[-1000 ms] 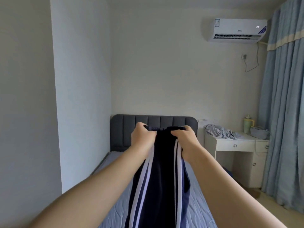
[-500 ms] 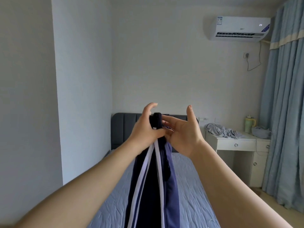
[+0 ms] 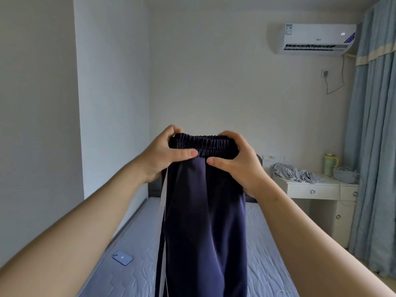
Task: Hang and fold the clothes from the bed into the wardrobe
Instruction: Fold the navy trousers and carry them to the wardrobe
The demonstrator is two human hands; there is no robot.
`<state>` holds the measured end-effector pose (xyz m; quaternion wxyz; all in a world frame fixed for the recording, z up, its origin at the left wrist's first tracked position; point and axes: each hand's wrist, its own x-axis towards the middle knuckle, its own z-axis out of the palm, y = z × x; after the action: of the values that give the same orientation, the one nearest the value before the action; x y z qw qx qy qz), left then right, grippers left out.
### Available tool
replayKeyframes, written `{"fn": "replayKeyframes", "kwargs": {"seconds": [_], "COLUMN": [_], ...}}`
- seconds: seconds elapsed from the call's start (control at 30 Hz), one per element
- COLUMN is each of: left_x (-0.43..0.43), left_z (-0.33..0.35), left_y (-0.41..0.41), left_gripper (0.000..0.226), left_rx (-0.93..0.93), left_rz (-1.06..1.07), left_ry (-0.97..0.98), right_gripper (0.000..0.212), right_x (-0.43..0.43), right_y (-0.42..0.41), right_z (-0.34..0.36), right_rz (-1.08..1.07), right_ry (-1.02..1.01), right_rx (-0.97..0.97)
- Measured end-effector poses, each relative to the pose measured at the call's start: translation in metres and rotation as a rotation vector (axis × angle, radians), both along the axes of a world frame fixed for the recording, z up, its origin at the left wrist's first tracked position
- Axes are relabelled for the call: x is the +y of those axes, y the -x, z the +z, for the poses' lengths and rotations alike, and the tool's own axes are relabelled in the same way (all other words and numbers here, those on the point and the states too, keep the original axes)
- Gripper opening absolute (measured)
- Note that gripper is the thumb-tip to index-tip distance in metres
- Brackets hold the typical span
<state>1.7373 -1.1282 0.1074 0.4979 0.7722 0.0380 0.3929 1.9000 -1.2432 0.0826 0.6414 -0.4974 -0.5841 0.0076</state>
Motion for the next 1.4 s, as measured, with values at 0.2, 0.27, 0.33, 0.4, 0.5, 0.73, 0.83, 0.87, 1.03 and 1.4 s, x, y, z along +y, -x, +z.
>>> {"fn": "replayKeyframes", "kwargs": {"seconds": [0.2, 0.27, 0.33, 0.4, 0.5, 0.73, 0.83, 0.87, 1.03, 1.4], "left_x": [0.004, 0.008, 0.012, 0.016, 0.030, 0.072, 0.093, 0.099, 0.124, 0.115], "left_z": [0.011, 0.012, 0.013, 0.012, 0.003, -0.056, -0.077, -0.075, -0.025, 0.058], "left_y": [0.024, 0.031, 0.039, 0.043, 0.039, 0.000, -0.028, -0.036, -0.059, -0.017], "left_gripper": [0.044, 0.053, 0.060, 0.046, 0.027, 0.028, 0.030, 0.032, 0.023, 0.025], "left_rx": [0.423, 0.340, 0.278, 0.308, 0.588, 1.007, 0.924, 0.835, 0.190, -0.283], "left_rz": [0.047, -0.058, -0.195, -0.278, -0.067, 0.497, 0.527, 0.510, 0.482, 0.369], "left_ry": [-0.126, -0.026, 0.070, 0.109, 0.074, -0.318, -0.096, 0.087, 0.367, -0.001], "right_gripper": [0.037, 0.043, 0.038, 0.027, 0.015, 0.032, 0.016, 0.010, 0.020, 0.024], "right_x": [-0.006, -0.012, -0.020, -0.022, -0.008, 0.059, 0.094, 0.102, 0.137, 0.120], "right_y": [0.007, 0.006, 0.000, -0.005, -0.013, -0.032, -0.032, -0.031, -0.029, -0.003], "right_z": [0.007, 0.011, 0.018, 0.020, 0.005, -0.060, -0.078, -0.078, -0.030, 0.059], "right_rz": [0.139, 0.273, 0.432, 0.522, 0.400, -0.215, -0.376, -0.379, -0.253, -0.236], "right_ry": [0.088, 0.161, 0.257, 0.378, 0.639, 0.917, 0.854, 0.784, 0.251, -0.125], "right_rx": [0.215, 0.360, 0.374, 0.358, 0.275, -0.091, -0.023, 0.112, 0.497, 0.239]}}
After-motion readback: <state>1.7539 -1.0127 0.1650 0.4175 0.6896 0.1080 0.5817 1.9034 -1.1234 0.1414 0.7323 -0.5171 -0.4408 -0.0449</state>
